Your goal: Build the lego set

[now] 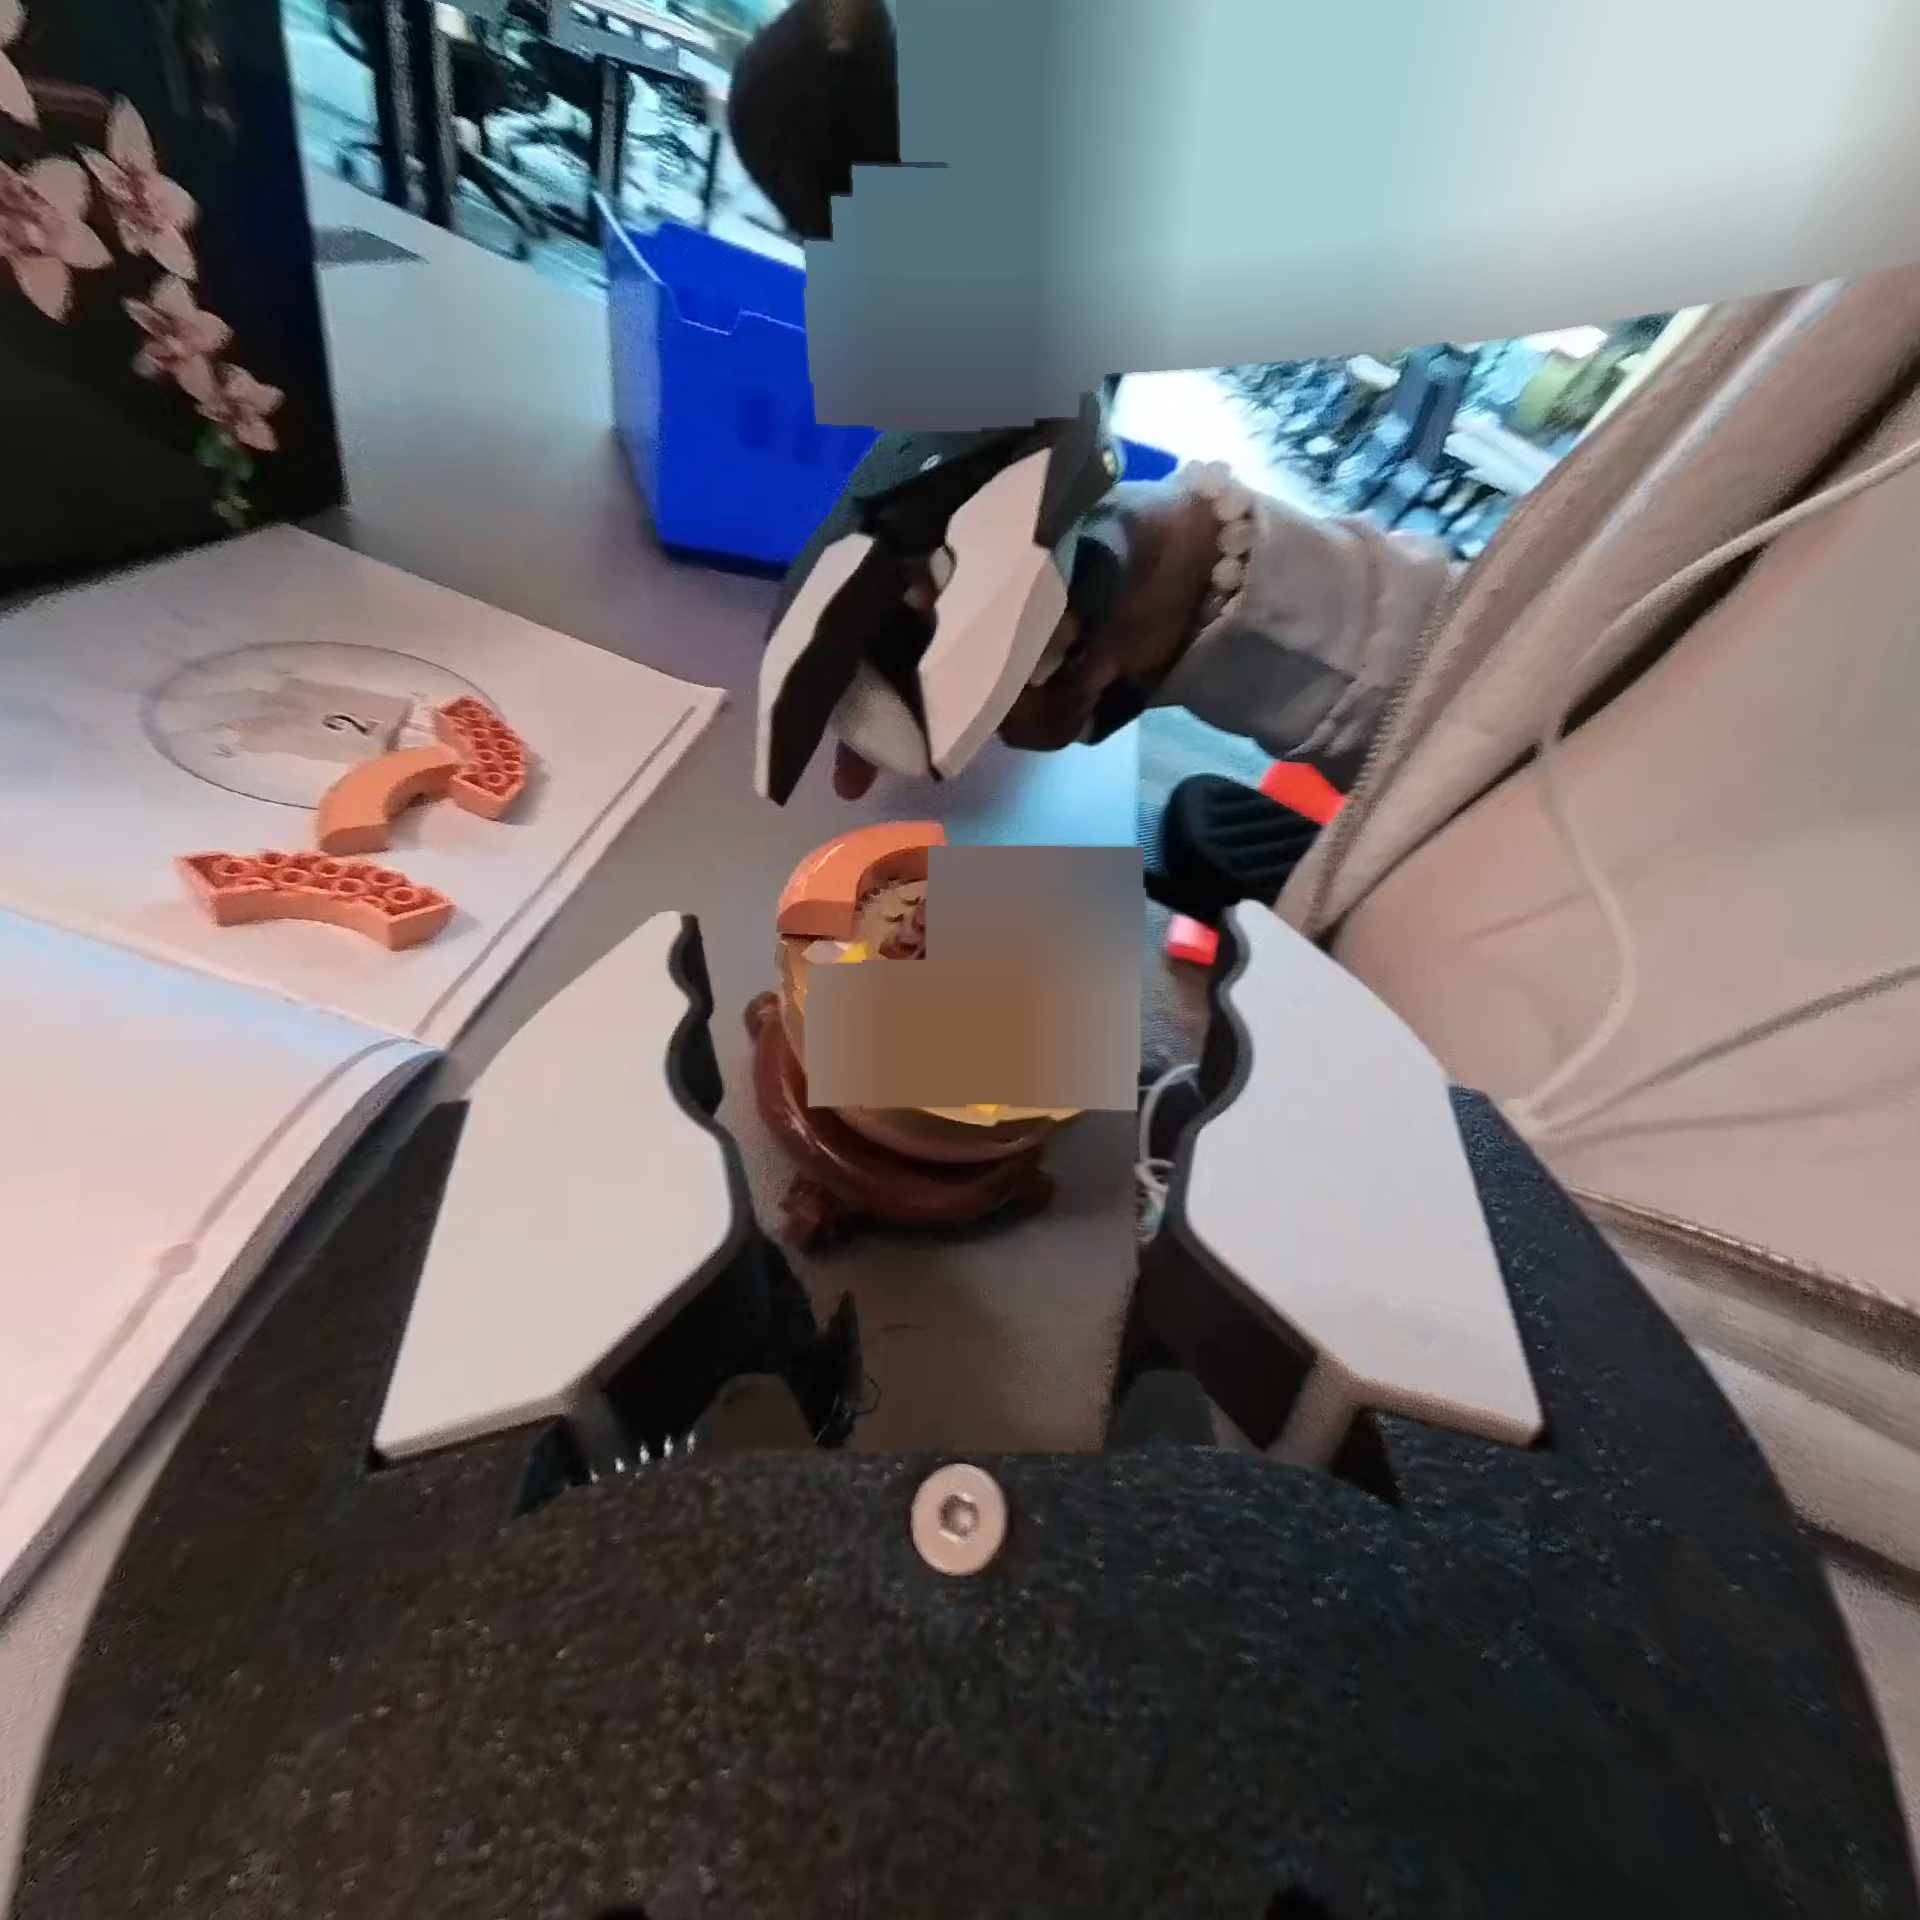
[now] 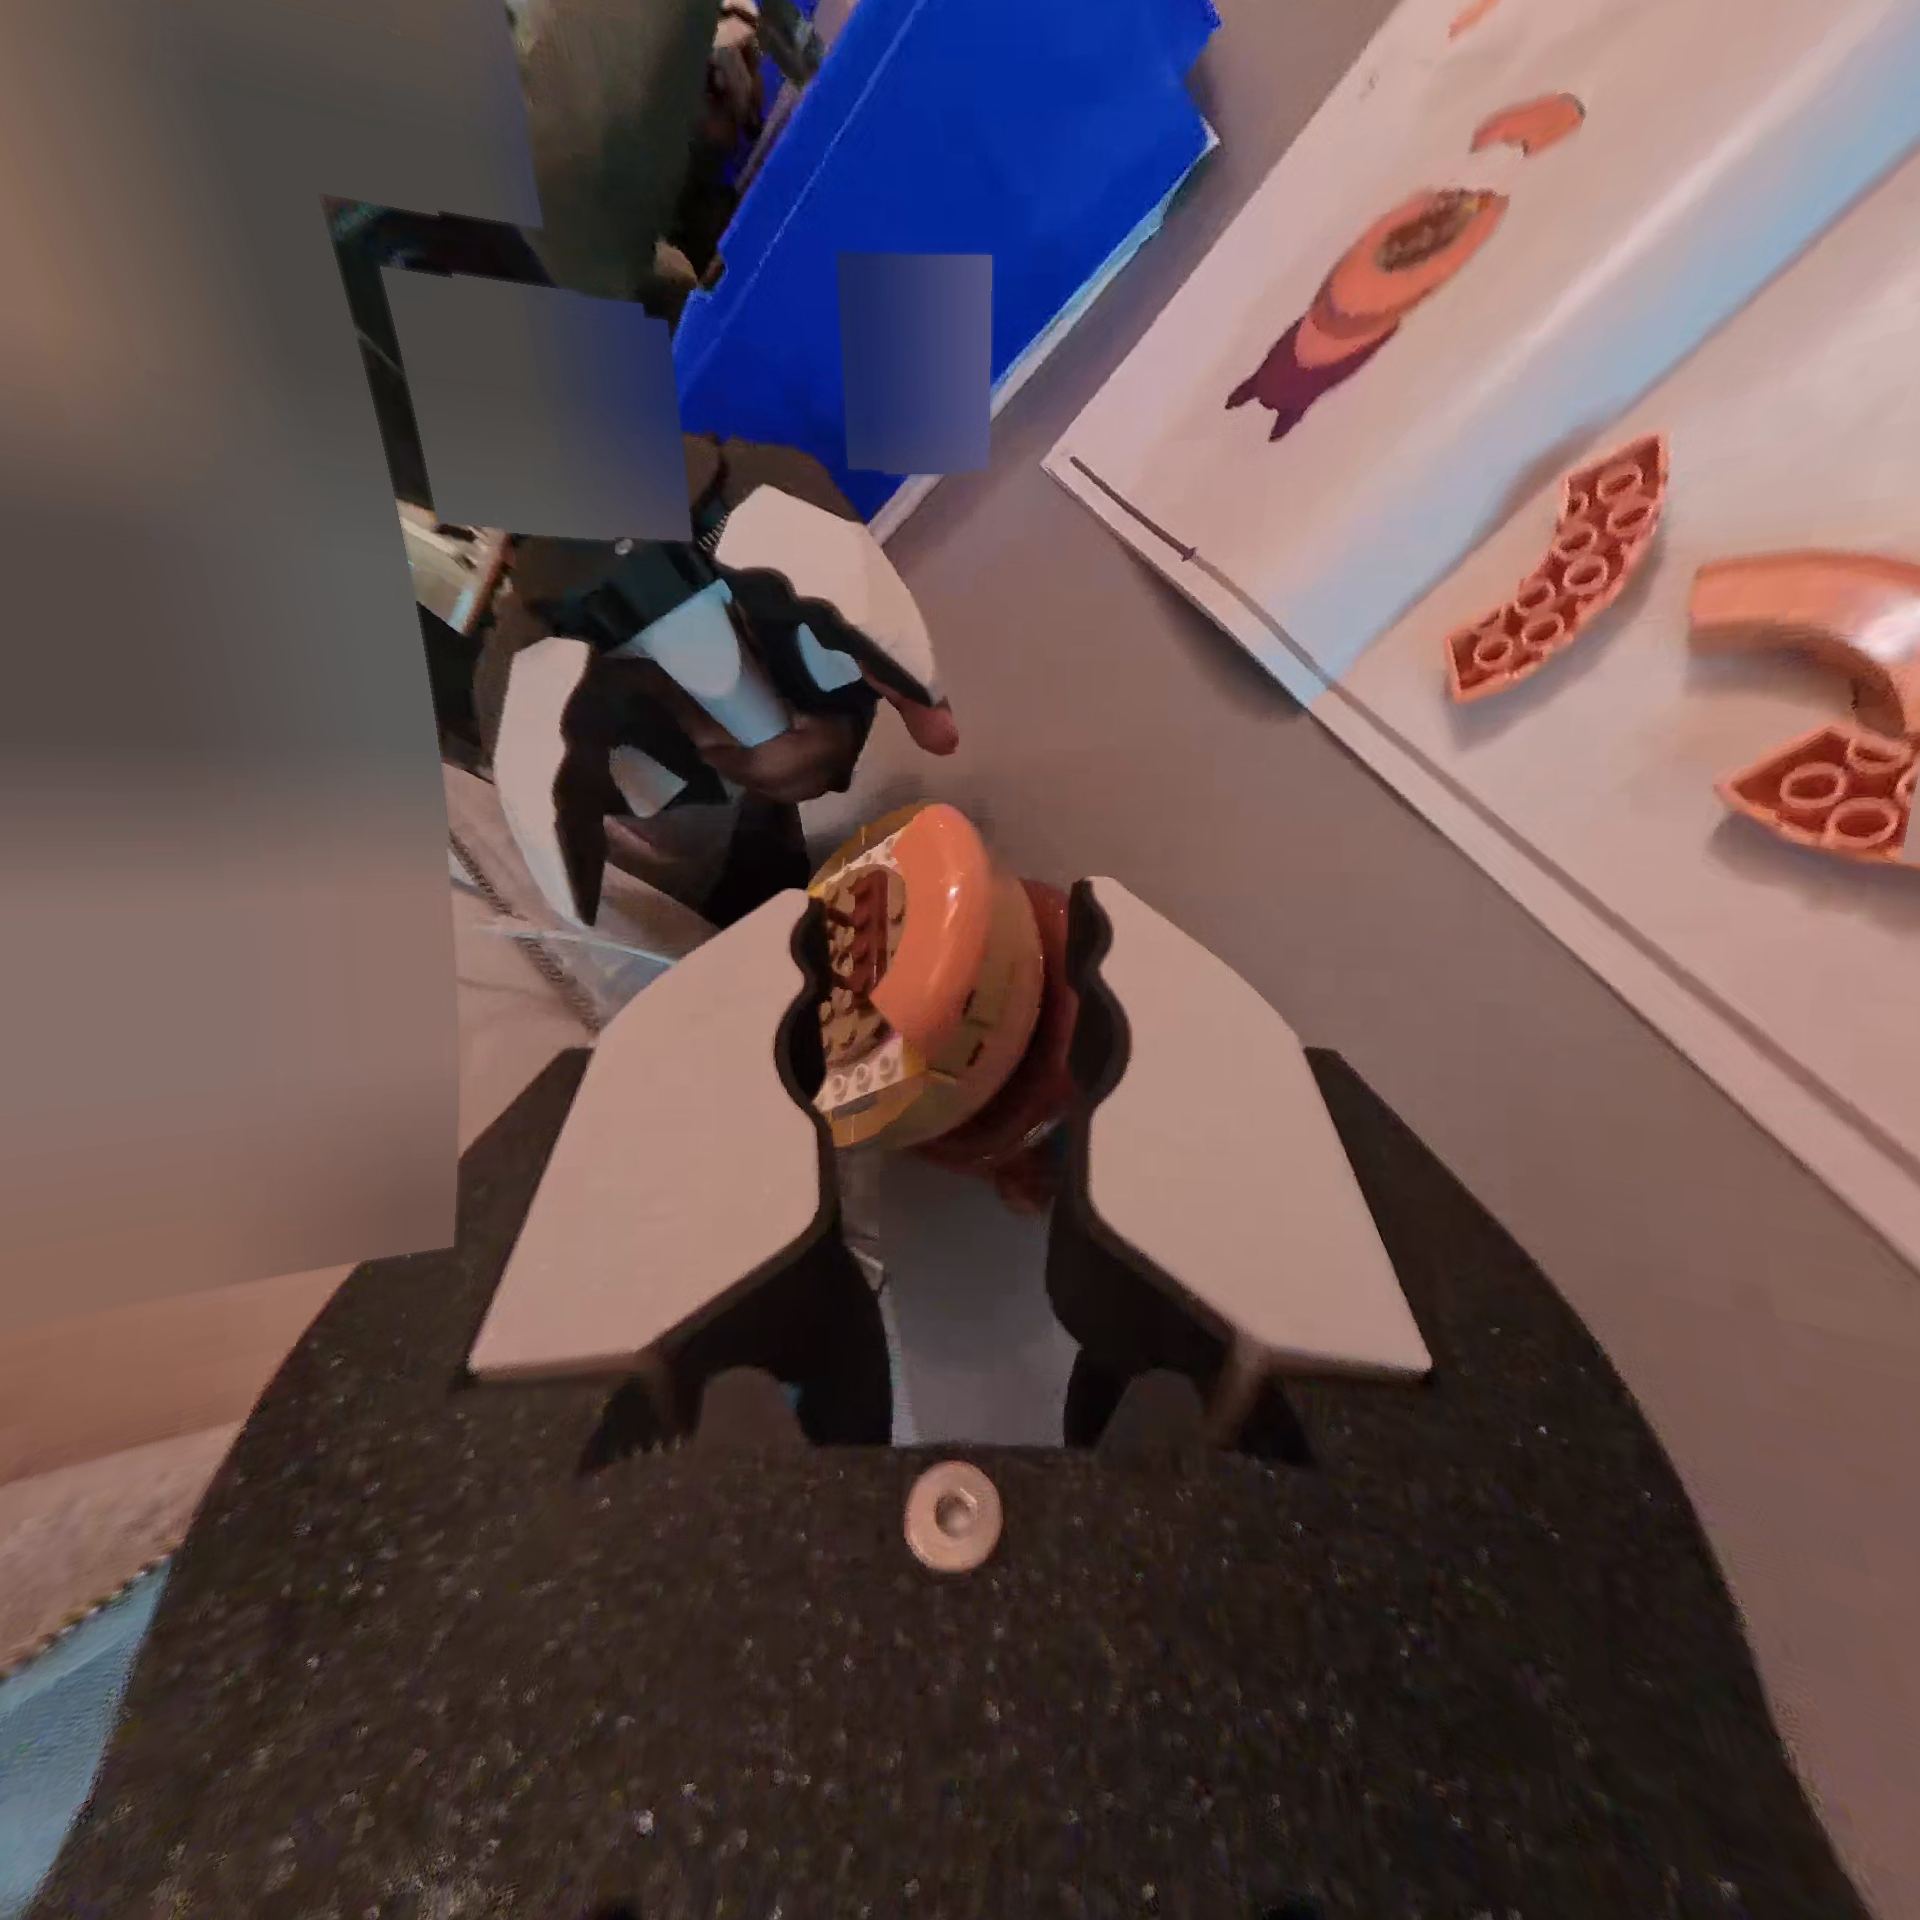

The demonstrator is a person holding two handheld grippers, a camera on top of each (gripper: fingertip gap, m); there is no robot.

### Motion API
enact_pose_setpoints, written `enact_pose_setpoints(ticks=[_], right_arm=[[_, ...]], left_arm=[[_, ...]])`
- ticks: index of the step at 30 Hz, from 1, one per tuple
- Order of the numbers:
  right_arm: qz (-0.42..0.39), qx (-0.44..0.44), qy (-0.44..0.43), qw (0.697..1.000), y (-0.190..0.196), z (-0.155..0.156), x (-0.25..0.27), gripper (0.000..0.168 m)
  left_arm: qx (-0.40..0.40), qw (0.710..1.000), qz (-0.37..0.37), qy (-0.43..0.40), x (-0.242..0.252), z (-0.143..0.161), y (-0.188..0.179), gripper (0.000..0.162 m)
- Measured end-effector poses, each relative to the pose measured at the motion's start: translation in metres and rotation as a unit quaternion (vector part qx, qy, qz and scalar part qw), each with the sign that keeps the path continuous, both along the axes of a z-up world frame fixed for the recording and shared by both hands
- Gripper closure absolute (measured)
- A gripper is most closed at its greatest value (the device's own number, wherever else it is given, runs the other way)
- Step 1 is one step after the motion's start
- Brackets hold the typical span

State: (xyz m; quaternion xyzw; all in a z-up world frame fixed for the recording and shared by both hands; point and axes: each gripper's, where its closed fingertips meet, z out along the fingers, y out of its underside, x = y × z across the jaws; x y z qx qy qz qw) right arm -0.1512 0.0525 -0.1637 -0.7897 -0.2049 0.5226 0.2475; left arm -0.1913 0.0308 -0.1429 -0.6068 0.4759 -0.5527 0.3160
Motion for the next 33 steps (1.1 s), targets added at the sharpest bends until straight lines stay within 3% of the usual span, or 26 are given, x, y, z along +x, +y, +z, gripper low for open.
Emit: enact_pose_setpoints(ticks=[6, 11, 16, 24, 26, 30, 33], right_arm=[[0.039, -0.082, 0.007, 0.996, -0.009, -0.017, -0.008, 0.125], [0.050, -0.093, 0.014, 0.994, -0.009, -0.018, -0.013, 0.137], [0.055, -0.085, -0.008, 0.995, -0.012, -0.019, -0.014, 0.138], [0.086, -0.113, -0.028, 0.990, -0.013, -0.019, -0.012, 0.140], [0.087, -0.122, -0.033, 0.988, -0.013, -0.018, -0.013, 0.140], [0.081, -0.126, -0.035, 0.988, -0.013, -0.018, -0.013, 0.140], [0.075, -0.127, -0.031, 0.989, -0.013, -0.018, -0.013, 0.140]], left_arm=[[-0.038, 0.999, -0.028, 0.011, 0.001, -0.007, 0.014, 0.083], [-0.038, 0.997, -0.058, 0.025, 0.010, -0.014, 0.012, 0.102], [-0.035, 0.997, -0.046, 0.045, 0.014, -0.021, 0.019, 0.121], [-0.095, 0.994, -0.020, 0.057, 0.017, -0.021, 0.040, 0.139], [-0.092, 0.992, -0.031, 0.082, 0.019, -0.026, 0.037, 0.139], [-0.105, 0.986, -0.058, 0.118, 0.026, -0.031, 0.028, 0.120], [-0.113, 0.982, -0.073, 0.131, 0.030, -0.034, 0.024, 0.124]])
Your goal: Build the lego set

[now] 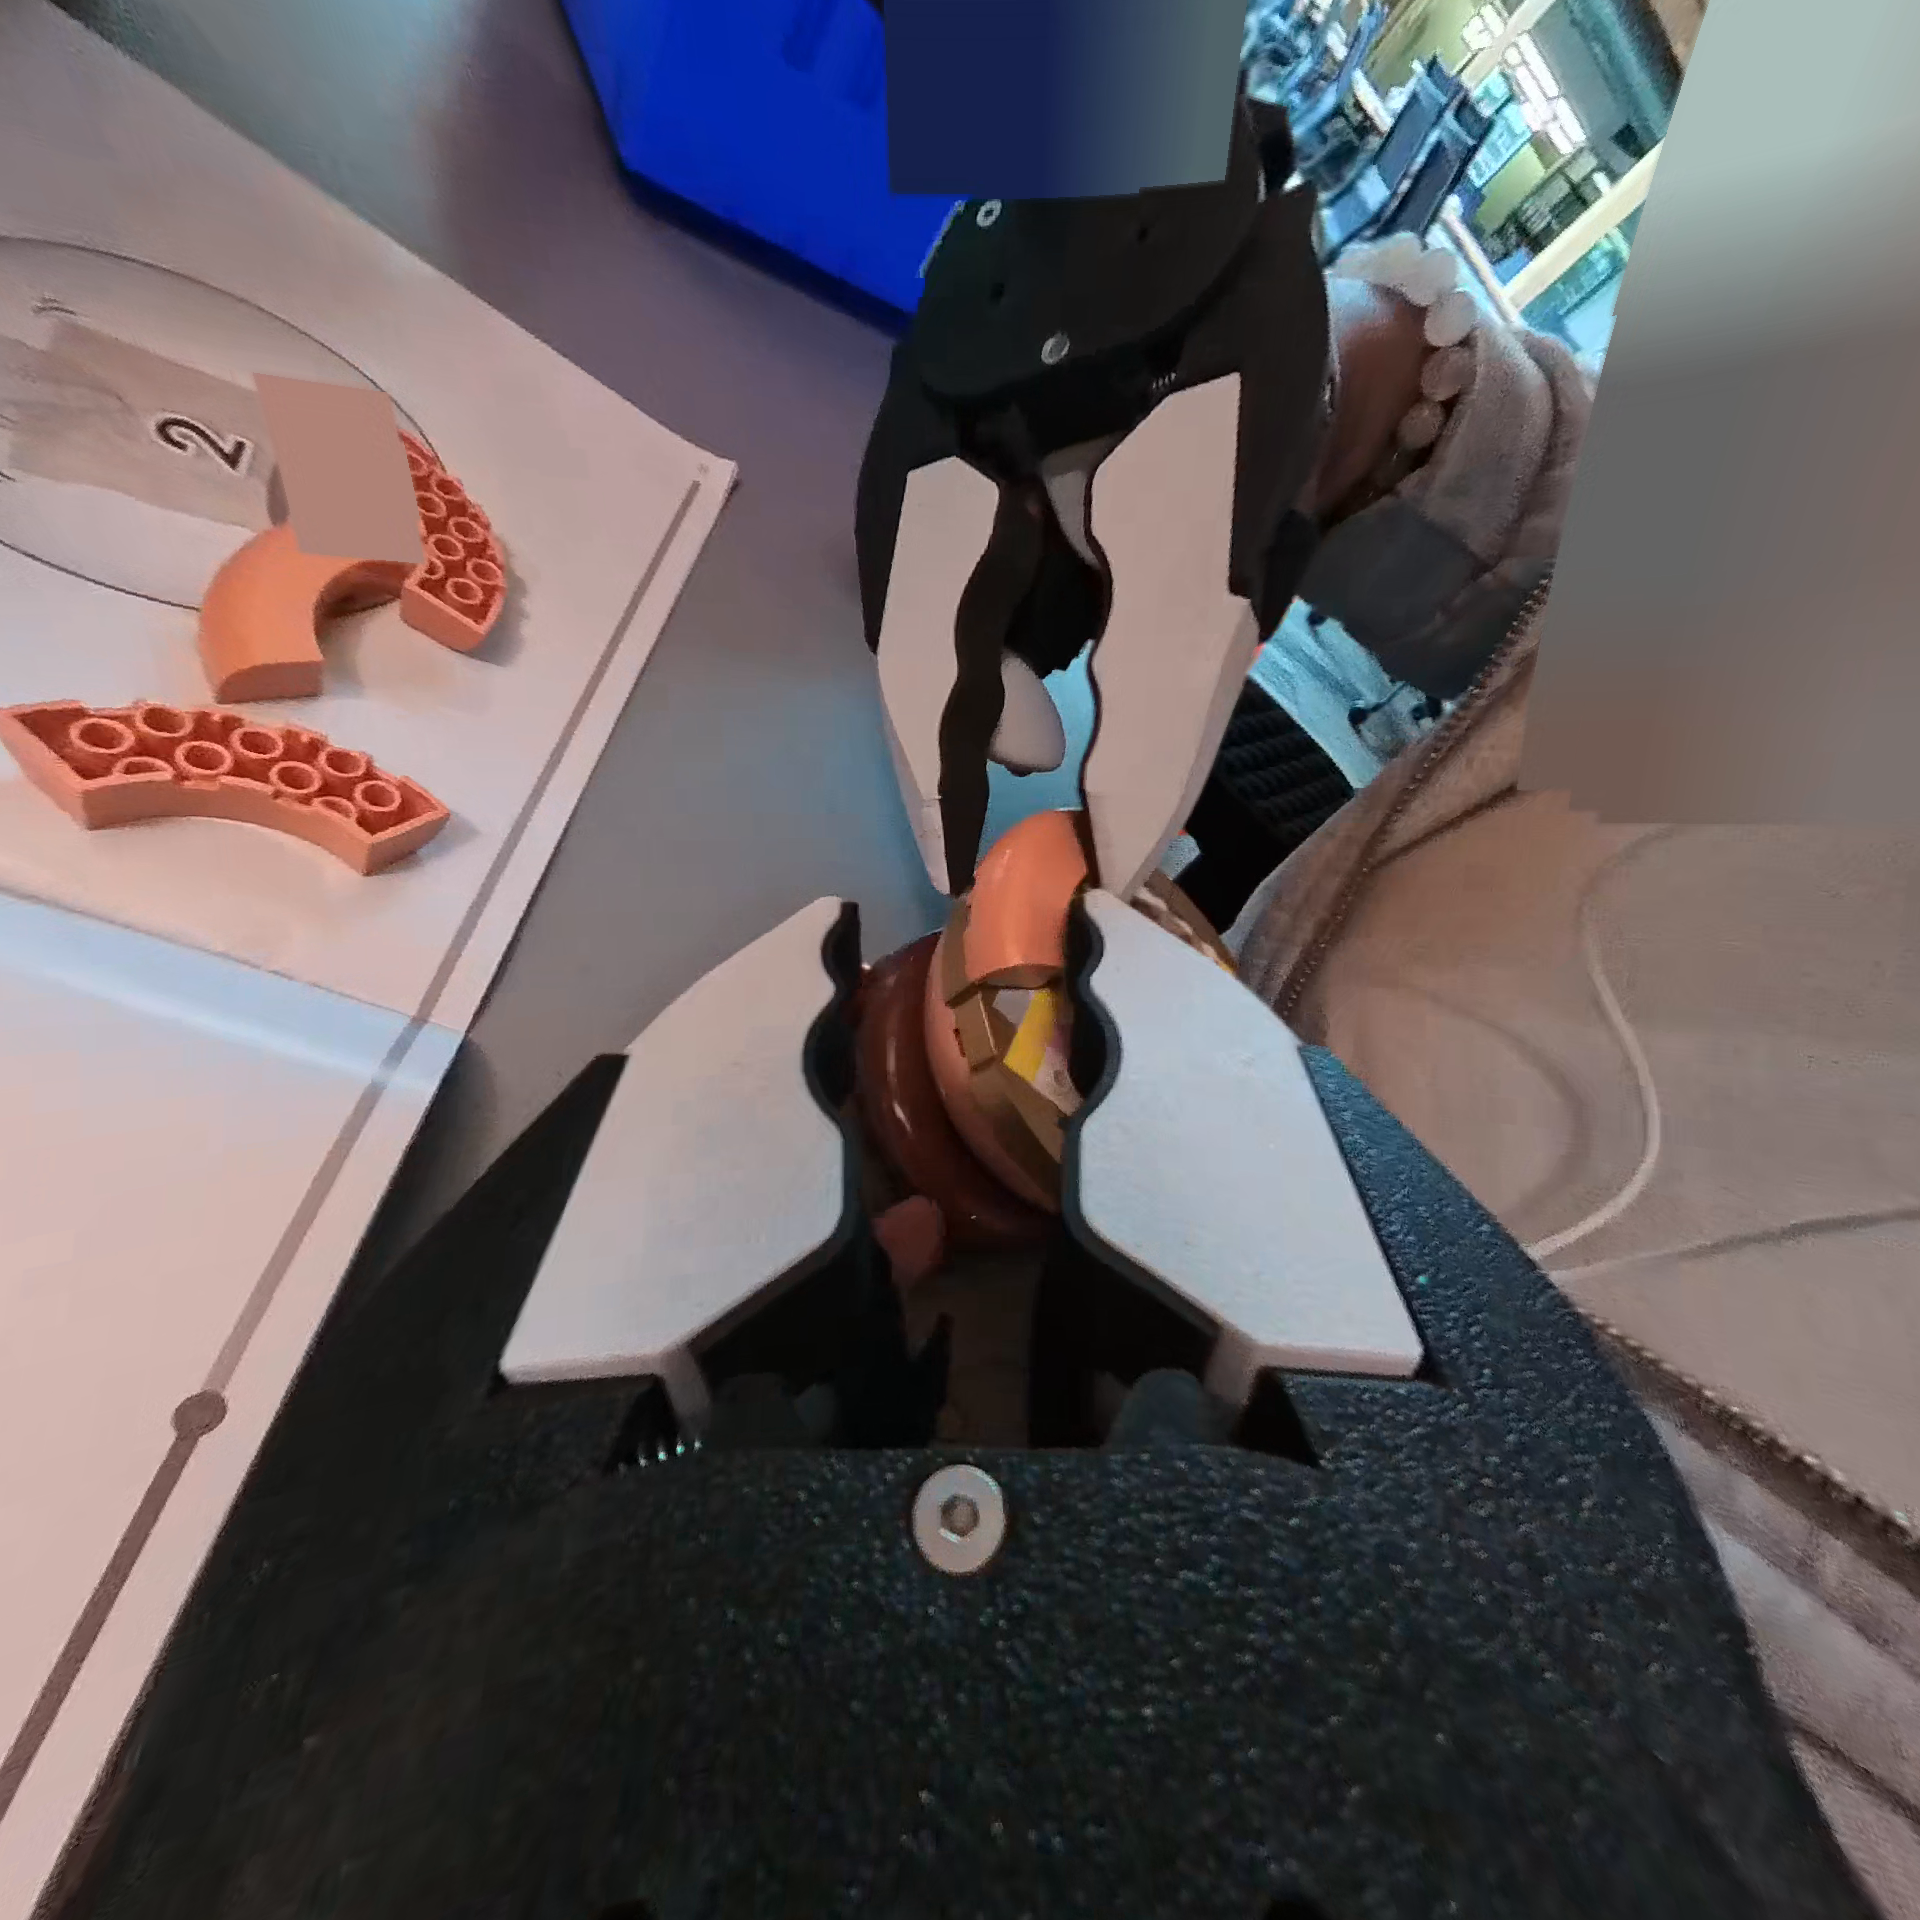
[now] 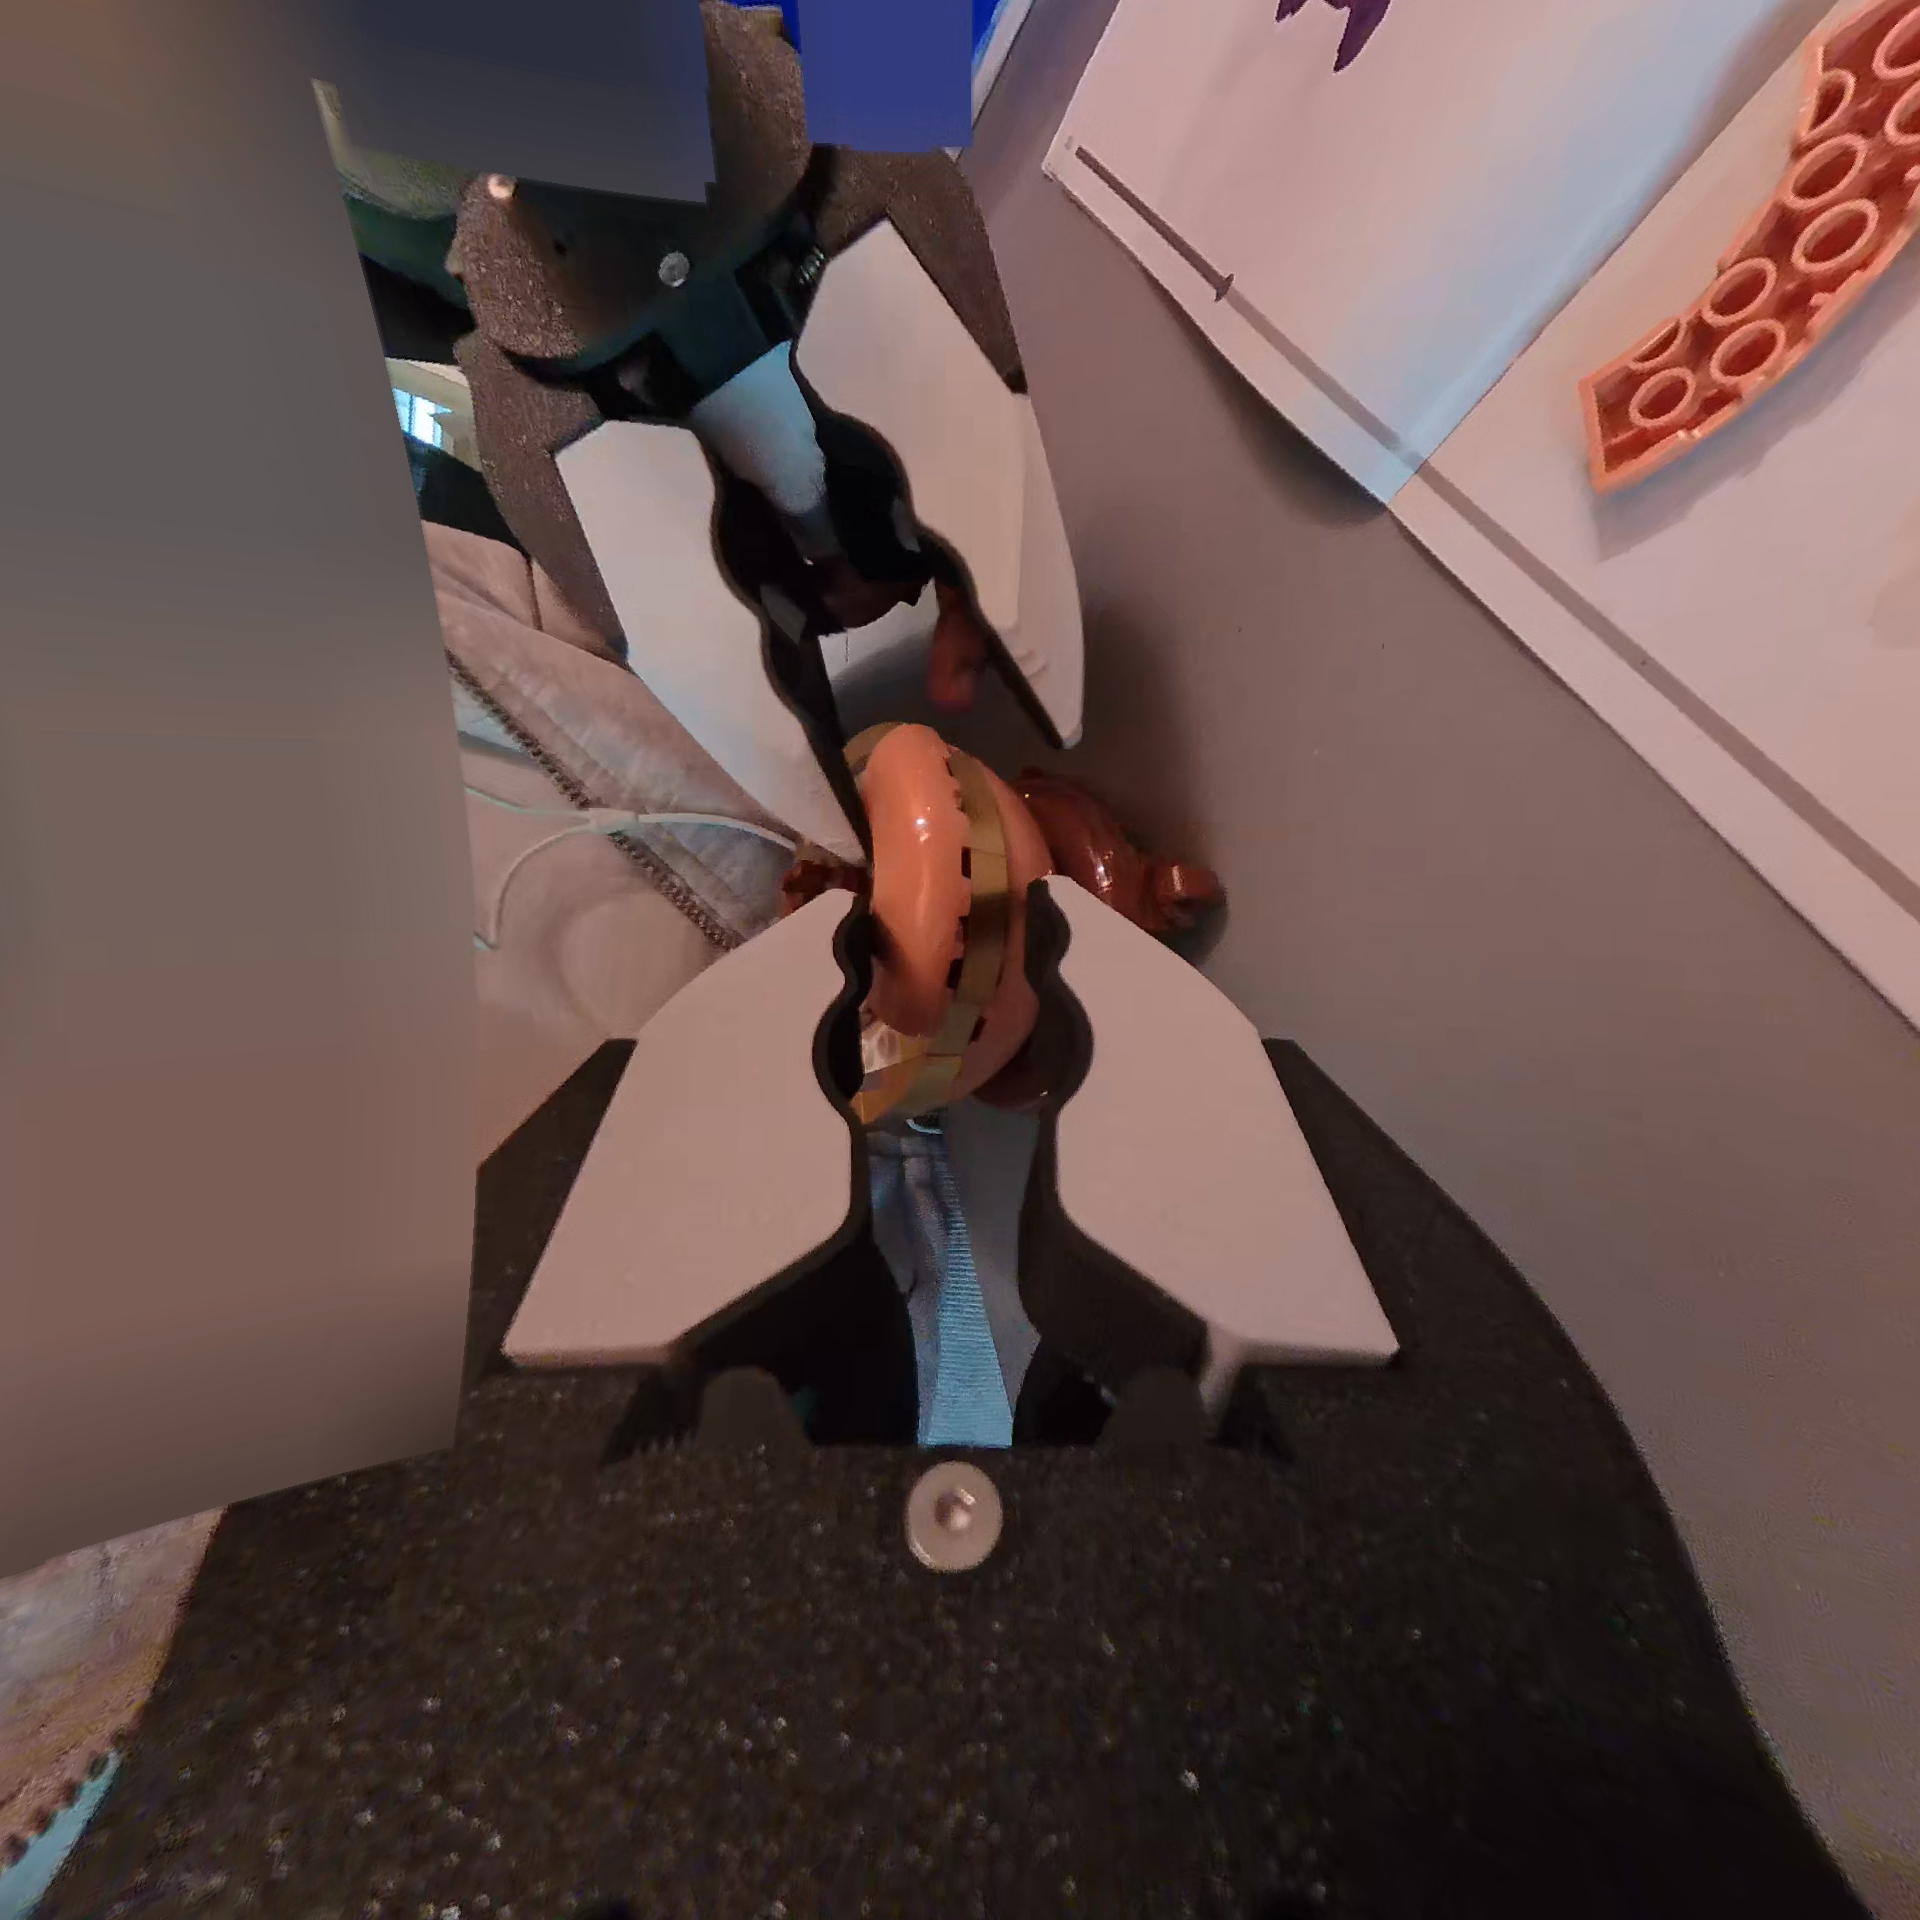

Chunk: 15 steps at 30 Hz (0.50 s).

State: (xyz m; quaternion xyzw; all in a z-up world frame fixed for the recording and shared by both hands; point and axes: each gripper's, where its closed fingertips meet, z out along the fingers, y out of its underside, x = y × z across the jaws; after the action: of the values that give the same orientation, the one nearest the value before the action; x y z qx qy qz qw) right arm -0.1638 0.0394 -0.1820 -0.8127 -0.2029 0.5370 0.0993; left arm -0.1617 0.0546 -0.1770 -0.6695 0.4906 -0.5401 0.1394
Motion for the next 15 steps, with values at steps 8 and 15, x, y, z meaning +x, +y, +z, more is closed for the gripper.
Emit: enact_pose_setpoints(ticks=[8, 15], right_arm=[[0.013, 0.018, -0.018, 1.000, -0.006, 0.001, 0.001, 0.138], [0.037, 0.069, -0.028, 0.997, -0.007, 0.005, 0.002, 0.138]], left_arm=[[0.000, 1.000, 0.006, -0.007, -0.001, 0.008, 0.002, 0.127], [0.052, 0.996, 0.004, -0.075, 0.000, 0.025, 0.006, 0.135]])
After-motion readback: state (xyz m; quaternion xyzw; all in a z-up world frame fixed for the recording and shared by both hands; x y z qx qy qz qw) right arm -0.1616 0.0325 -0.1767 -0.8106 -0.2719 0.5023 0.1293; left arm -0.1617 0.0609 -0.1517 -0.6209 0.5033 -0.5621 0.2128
